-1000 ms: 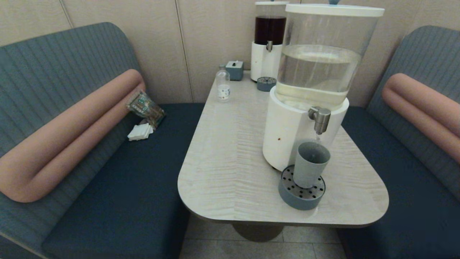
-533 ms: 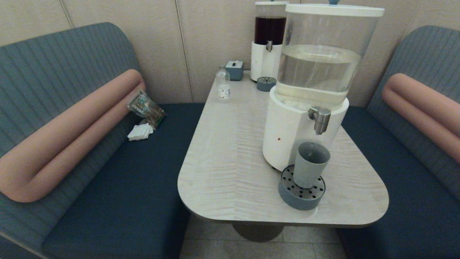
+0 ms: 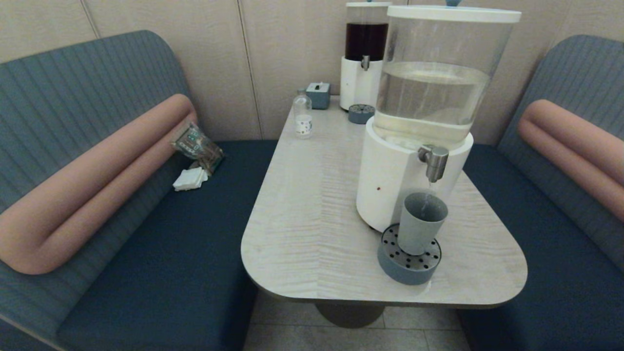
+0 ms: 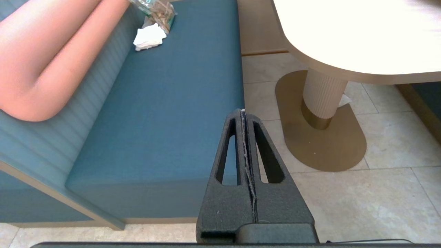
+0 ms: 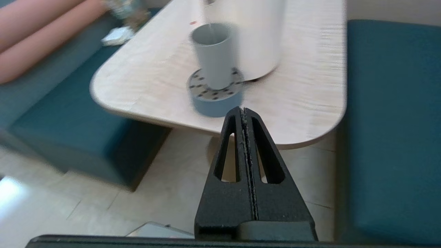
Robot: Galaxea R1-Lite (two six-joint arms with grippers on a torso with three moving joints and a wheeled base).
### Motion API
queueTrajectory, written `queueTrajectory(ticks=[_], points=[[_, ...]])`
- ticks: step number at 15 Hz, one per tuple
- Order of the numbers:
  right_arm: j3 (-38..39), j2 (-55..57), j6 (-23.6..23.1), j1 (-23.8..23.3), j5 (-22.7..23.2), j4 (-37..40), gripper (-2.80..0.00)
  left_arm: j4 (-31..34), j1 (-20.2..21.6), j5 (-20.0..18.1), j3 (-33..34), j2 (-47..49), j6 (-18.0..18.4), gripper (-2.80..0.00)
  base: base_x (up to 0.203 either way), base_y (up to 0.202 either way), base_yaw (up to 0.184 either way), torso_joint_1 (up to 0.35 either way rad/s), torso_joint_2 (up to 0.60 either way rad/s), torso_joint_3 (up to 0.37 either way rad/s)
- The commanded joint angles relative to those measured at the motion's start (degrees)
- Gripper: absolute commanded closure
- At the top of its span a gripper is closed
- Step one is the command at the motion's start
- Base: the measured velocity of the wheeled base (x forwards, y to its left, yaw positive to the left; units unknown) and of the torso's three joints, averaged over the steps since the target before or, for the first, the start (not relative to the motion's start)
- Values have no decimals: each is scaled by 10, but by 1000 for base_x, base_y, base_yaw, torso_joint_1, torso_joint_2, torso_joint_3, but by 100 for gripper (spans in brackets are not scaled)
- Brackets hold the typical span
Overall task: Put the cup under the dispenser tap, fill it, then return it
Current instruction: Turn off the faucet
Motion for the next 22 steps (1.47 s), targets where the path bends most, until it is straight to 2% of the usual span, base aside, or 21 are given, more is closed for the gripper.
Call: queueTrajectory(ticks=[1,6,7,9,11,17,20,22], points=[[13,-18,-1,37,-17,11,0,0,0,0,0,0,1,0,0,0,0,0,0,0],[51,-108,-25,30,-30,11,0,0,0,0,0,0,1,0,0,0,0,0,0,0],[58,-124,-27,30,-49,11,0,0,0,0,0,0,0,0,0,0,0,0,0,0],[92,-156,-28,30,-115,3,0,0,0,0,0,0,1,0,0,0,0,0,0,0],[134,-157,-17,30,-142,-47,0,0,0,0,0,0,1,0,0,0,0,0,0,0],[298,-157,-21,29,-153,-154,0,0,0,0,0,0,0,0,0,0,0,0,0,0],[311,-157,-23,29,-167,-179,0,0,0,0,0,0,0,0,0,0,0,0,0,0],[310,-155,3,30,-171,-174,0,0,0,0,0,0,1,0,0,0,0,0,0,0]])
